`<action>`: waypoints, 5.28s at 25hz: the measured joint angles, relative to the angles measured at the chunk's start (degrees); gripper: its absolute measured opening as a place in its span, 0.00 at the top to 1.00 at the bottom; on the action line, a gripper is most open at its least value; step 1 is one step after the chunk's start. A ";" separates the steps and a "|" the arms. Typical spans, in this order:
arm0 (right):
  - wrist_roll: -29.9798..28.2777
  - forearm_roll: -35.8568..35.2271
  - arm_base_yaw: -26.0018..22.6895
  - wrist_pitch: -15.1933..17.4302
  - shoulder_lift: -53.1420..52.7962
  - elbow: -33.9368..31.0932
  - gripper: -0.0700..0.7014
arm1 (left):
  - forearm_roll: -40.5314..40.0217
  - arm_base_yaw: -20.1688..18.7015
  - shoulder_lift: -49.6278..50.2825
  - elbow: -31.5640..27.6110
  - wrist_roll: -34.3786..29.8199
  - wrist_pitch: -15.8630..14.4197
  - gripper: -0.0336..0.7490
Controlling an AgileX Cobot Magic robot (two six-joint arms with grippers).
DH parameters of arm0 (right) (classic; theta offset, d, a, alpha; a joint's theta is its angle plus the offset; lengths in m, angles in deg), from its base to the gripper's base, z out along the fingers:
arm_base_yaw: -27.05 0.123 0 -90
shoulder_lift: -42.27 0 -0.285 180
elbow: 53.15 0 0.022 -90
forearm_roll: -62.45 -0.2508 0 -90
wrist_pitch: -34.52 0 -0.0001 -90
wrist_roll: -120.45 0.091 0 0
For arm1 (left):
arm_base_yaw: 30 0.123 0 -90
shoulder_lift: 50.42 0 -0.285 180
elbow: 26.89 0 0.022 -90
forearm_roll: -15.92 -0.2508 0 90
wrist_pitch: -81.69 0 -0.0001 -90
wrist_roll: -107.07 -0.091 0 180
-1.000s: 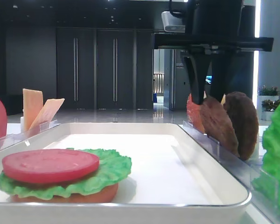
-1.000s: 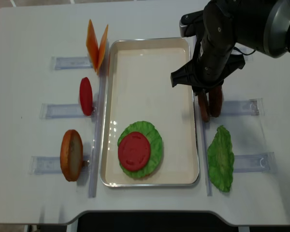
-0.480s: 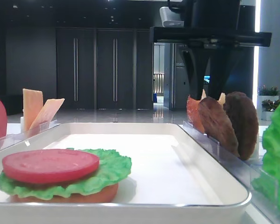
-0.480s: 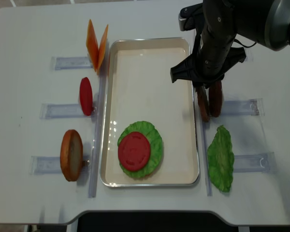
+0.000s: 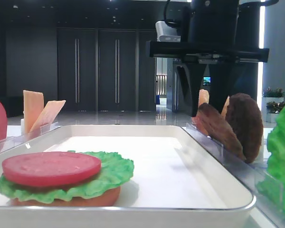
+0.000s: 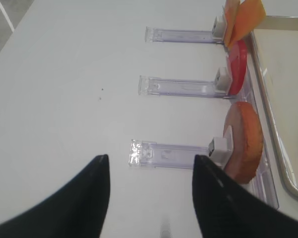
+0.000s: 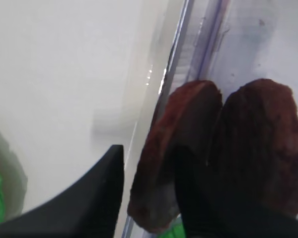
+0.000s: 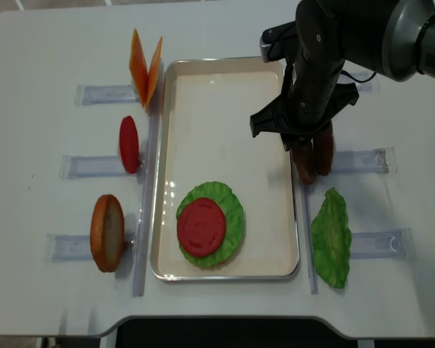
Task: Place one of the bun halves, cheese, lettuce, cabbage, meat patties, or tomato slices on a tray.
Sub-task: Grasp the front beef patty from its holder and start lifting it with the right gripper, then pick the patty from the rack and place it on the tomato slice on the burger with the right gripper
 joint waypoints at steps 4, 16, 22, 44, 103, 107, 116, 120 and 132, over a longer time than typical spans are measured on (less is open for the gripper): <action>-0.12 0.35 0.05 -0.36 0.19 0.00 0.47 | 0.00 0.00 0.00 0.00 0.00 0.00 0.43; 0.38 4.08 0.13 -0.71 0.25 0.00 0.35 | 0.00 0.00 0.00 0.00 0.00 0.00 0.43; 0.47 4.14 0.13 -0.71 0.25 0.00 0.35 | 0.00 0.00 0.00 0.00 0.00 0.00 0.43; 0.70 3.96 0.58 1.41 1.22 0.06 0.70 | 0.00 0.00 0.00 0.00 0.00 0.00 0.43; -22.51 -37.12 1.94 0.27 -20.70 -6.92 0.76 | 0.00 0.00 0.00 0.00 0.00 0.00 0.51; -30.13 -47.20 1.94 -5.42 -20.70 -10.06 0.76 | 0.00 0.00 0.00 0.00 0.00 0.00 0.54; -39.38 -58.15 3.96 -12.03 -17.19 -13.30 0.76 | 0.00 0.00 0.00 0.00 0.00 0.00 0.59; -42.55 -61.35 6.16 -12.14 -14.03 -13.35 0.76 | 0.00 0.00 0.00 0.00 0.00 0.00 0.59; -54.44 -72.08 8.20 -13.64 -5.92 -13.84 0.76 | 0.00 0.00 0.00 0.00 0.00 0.00 0.59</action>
